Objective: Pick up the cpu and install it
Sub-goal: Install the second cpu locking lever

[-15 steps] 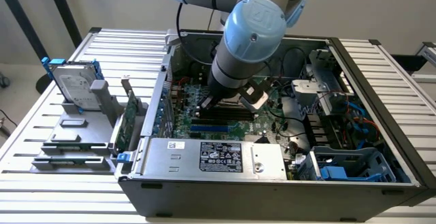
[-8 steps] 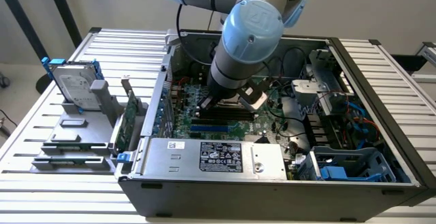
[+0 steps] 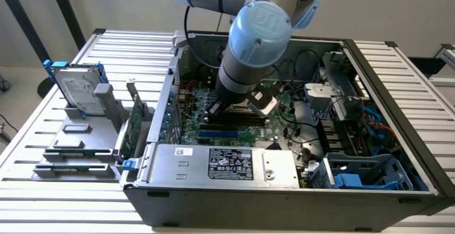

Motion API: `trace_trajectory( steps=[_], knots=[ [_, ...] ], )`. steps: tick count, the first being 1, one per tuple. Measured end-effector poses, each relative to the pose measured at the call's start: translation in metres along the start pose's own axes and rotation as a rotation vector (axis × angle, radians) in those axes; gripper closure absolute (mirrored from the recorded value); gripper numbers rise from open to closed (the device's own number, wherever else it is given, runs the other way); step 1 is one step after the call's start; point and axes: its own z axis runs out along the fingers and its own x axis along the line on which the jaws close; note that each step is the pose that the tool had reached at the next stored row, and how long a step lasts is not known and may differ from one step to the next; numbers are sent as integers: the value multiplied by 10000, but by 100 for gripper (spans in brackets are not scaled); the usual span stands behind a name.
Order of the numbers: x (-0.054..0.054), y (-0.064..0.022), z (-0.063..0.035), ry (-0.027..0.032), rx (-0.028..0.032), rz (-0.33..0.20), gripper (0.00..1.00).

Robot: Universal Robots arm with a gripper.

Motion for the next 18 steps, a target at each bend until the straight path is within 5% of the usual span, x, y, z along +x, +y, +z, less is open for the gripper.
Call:
trace_trajectory(
  steps=[9,18],
  knots=[
    [7,-26,41,58,-74,-46,89],
    [-4,-52,63,-9,-129,-41,89]
  ],
)
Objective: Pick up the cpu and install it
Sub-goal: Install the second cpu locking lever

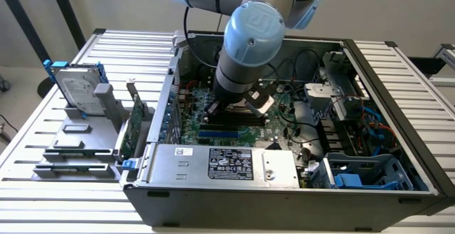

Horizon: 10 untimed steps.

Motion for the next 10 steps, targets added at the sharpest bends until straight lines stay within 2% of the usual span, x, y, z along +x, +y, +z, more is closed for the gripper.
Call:
trace_trajectory(
  steps=[10],
  knots=[
    [0,-6,-4,-126,-101,8,89]
  ],
)
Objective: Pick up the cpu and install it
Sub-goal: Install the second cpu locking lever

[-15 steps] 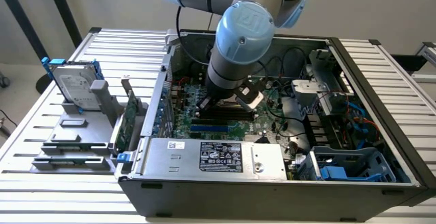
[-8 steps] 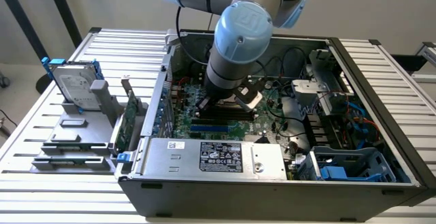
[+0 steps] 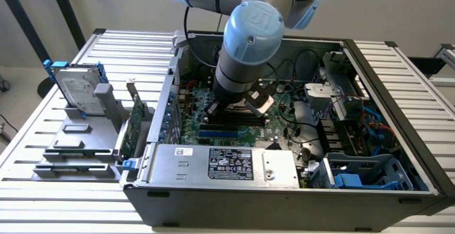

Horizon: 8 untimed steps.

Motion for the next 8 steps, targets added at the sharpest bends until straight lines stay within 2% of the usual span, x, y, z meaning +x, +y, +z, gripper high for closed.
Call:
trace_trajectory(
  steps=[8],
  knots=[
    [34,-54,-69,-16,9,-28,89]
  ],
)
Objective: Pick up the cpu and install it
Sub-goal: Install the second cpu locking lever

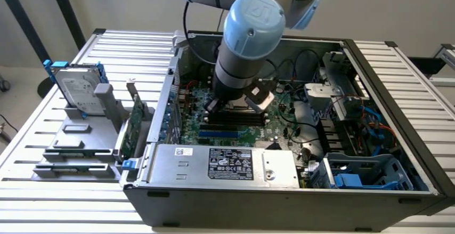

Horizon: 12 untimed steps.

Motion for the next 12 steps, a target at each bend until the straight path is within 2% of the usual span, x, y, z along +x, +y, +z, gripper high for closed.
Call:
trace_trajectory(
  steps=[6,12],
  knots=[
    [-25,-115,32,-24,20,-53,89],
    [-92,-288,78,-31,25,-72,89]
  ],
)
